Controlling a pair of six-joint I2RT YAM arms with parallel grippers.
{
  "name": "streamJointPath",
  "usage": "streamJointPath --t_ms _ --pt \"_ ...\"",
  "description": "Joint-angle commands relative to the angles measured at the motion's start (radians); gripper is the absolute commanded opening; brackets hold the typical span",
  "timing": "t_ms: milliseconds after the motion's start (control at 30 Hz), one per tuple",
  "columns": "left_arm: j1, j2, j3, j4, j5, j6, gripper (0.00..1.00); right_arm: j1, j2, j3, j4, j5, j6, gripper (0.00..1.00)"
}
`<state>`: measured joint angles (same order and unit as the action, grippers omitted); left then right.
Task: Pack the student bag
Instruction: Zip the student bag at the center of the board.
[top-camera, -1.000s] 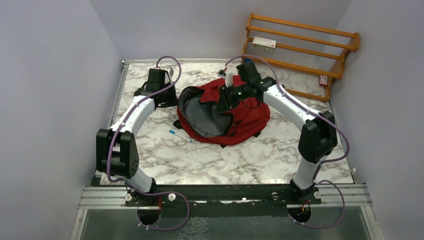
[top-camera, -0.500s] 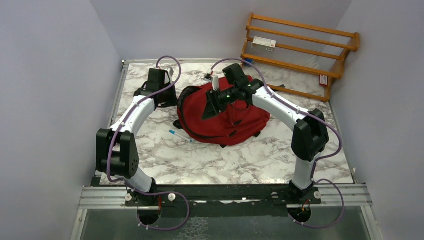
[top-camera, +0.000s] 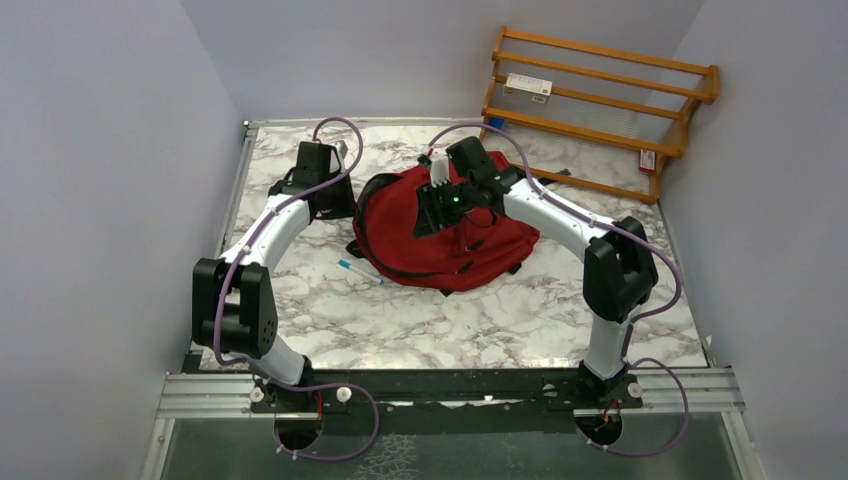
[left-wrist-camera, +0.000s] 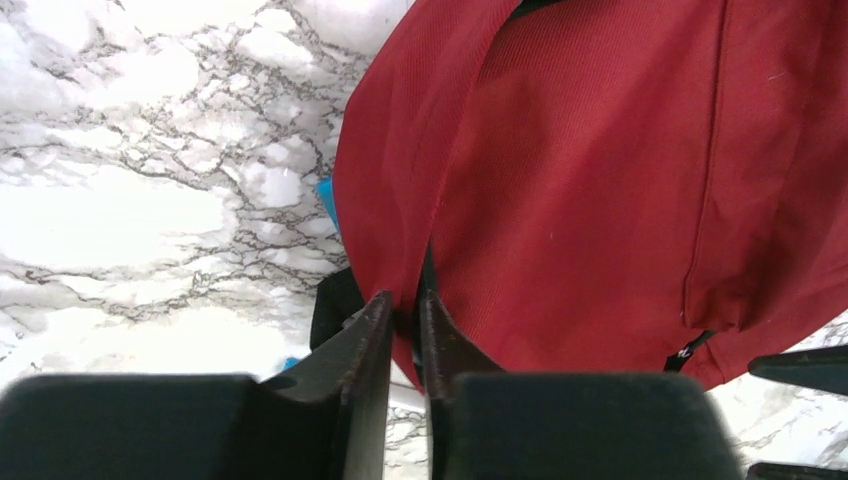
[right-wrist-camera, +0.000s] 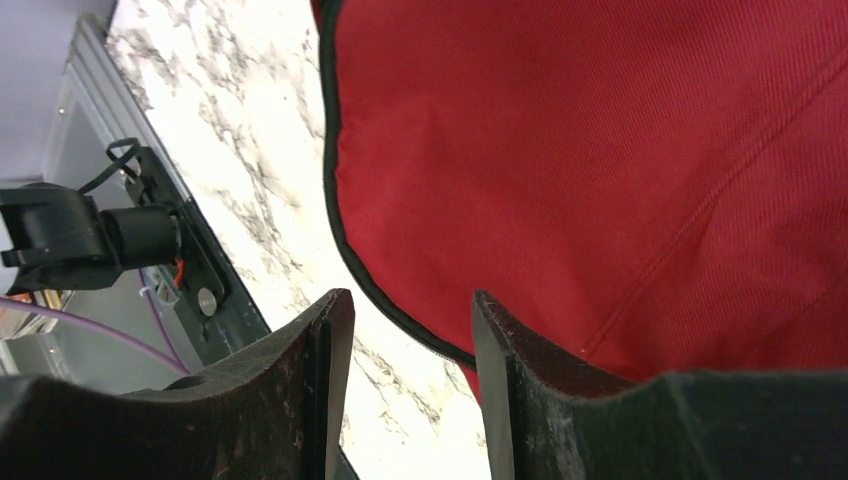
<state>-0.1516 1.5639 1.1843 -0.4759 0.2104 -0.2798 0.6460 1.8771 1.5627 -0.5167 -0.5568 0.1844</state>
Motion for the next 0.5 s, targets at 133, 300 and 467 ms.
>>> streamJointPath --t_ms 133,300,467 --pt "0.003 -0.055 -0.060 -0.004 -0.074 -0.010 0.35 -0.003 -0.057 -0.076 0.097 0.053 0.051 0.51" --pt "-0.031 -0.069 -0.061 -0.004 -0.154 -0.014 0.40 -0.003 -0.069 -0.108 0.116 0.051 0.058 0.51" --pt "-0.091 -0.088 -0.079 -0.006 -0.237 -0.028 0.40 -0.003 -0.083 -0.136 0.128 0.057 0.061 0.51"
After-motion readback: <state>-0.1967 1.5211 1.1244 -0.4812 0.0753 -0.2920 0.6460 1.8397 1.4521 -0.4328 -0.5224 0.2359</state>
